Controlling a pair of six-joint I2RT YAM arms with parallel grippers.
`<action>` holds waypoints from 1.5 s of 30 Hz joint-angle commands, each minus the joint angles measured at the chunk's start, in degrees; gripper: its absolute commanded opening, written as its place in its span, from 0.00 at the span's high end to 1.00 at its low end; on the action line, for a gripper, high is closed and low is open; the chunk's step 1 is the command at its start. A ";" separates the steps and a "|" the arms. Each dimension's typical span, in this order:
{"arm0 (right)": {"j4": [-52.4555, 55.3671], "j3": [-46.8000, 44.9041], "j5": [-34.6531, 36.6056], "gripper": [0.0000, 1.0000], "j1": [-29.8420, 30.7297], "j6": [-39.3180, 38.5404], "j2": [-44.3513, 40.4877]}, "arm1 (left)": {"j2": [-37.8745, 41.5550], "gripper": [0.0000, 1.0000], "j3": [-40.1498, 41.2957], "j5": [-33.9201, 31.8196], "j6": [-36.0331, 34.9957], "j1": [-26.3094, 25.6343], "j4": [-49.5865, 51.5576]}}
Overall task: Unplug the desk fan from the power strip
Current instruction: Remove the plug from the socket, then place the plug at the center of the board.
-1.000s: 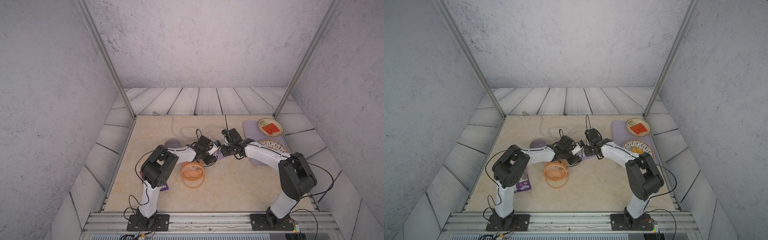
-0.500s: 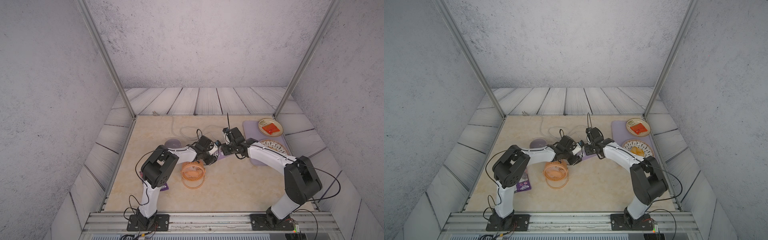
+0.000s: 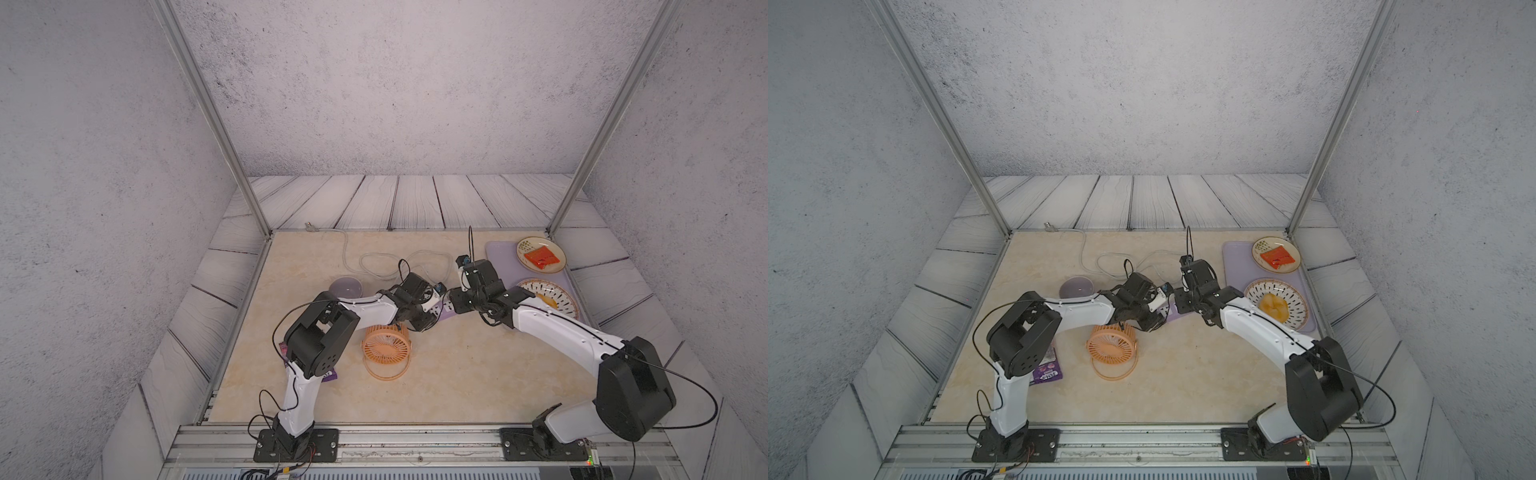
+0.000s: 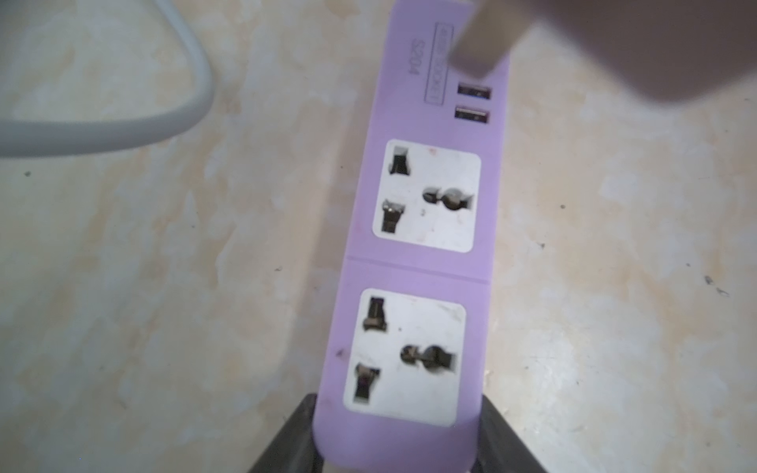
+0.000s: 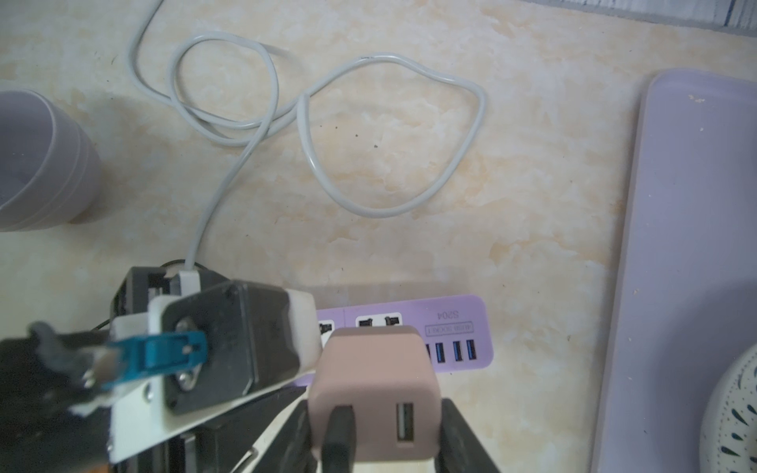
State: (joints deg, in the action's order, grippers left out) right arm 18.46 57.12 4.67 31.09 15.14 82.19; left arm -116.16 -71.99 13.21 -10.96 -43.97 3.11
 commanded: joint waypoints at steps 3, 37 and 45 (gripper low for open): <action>0.52 -2.82 -0.48 0.64 0.62 1.84 -5.10 | 1.72 0.65 -1.32 -1.46 -0.21 -0.51 0.75; 6.19 -11.73 -8.12 0.64 1.13 5.69 -21.21 | 9.12 0.32 0.44 -12.09 3.77 -0.24 -4.06; 8.19 -10.08 -9.95 0.64 1.14 6.95 -22.21 | 12.44 0.32 -0.64 -16.60 9.14 -0.15 -0.94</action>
State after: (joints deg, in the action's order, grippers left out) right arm 25.61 45.17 -3.57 31.99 20.95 61.34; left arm -105.73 -71.99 -1.17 -4.84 -44.14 0.58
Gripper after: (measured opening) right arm 0.453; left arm 0.679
